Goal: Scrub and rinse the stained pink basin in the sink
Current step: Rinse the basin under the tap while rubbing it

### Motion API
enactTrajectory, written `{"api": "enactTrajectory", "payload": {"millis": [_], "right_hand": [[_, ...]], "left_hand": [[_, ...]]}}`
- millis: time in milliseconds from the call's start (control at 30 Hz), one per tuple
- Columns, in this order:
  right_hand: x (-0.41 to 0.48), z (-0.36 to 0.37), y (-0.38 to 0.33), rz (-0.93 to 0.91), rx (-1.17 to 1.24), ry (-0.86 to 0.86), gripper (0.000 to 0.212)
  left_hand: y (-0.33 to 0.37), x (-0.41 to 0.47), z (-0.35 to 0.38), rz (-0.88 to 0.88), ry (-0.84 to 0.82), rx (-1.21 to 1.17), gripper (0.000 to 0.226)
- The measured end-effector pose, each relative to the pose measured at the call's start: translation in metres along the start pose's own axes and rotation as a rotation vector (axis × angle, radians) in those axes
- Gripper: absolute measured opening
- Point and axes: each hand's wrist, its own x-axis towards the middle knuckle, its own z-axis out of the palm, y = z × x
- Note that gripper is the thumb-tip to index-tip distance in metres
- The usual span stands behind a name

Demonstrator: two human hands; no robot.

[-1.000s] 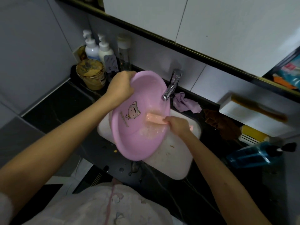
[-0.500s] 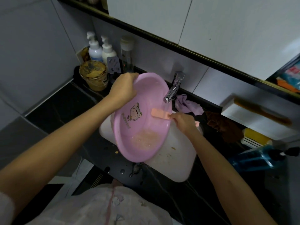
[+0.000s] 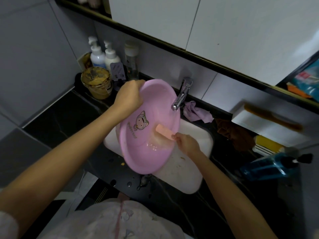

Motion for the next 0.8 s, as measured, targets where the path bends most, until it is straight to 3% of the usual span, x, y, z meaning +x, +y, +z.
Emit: {"api": "enactTrajectory", "payload": {"millis": [300, 500, 800], "right_hand": [[-0.044, 0.021, -0.026, 0.126, 0.415, -0.216, 0.017], [-0.077, 0.012, -0.072, 0.248, 0.697, -0.491, 0.011], [-0.096, -0.006, -0.130, 0.226, 1.320, -0.581, 0.019]], "left_hand": [[0.001, 0.000, 0.003, -0.020, 0.008, -0.005, 0.046], [0.001, 0.001, 0.006, -0.031, 0.013, -0.015, 0.043], [0.001, -0.001, 0.002, -0.032, 0.023, -0.055, 0.047]]}}
